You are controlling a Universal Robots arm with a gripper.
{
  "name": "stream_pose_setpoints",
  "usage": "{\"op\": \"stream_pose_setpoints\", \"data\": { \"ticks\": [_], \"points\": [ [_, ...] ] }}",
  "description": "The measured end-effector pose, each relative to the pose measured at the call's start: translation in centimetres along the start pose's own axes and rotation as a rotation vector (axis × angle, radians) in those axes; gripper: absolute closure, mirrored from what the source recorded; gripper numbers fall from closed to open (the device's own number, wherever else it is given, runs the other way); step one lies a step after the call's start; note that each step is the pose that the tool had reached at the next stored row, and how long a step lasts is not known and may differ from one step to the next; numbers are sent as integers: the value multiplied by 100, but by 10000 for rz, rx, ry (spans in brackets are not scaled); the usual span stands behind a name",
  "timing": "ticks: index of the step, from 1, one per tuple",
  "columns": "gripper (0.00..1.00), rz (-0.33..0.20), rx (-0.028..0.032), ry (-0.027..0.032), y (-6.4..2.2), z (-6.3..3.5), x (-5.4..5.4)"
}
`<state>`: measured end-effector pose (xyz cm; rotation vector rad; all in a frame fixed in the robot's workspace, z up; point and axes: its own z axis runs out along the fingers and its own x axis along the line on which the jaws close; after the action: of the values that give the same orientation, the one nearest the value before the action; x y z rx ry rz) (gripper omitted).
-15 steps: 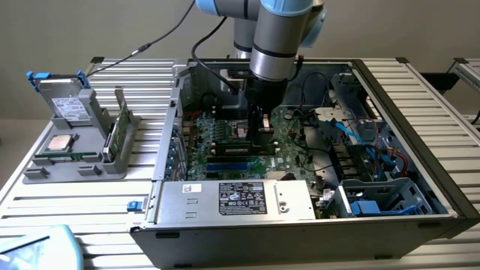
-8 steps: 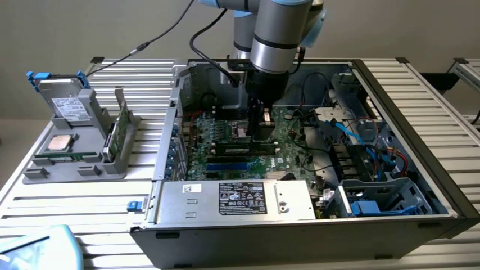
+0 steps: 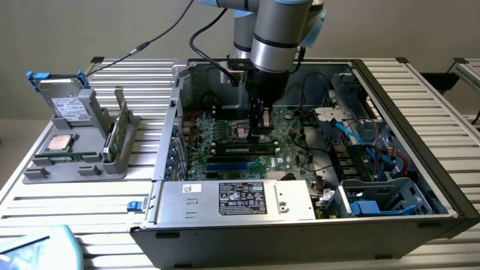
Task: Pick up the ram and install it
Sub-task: 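Press down the ram until it locks into place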
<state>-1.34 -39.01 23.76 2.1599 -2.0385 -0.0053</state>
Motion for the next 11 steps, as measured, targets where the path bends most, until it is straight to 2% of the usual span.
{"op": "stream_pose_setpoints", "data": {
  "ticks": [5,11],
  "points": [
    [90,0,2,-3,-46,-5,0],
    [90,0,1,-1,-167,-21,7]
  ]
}}
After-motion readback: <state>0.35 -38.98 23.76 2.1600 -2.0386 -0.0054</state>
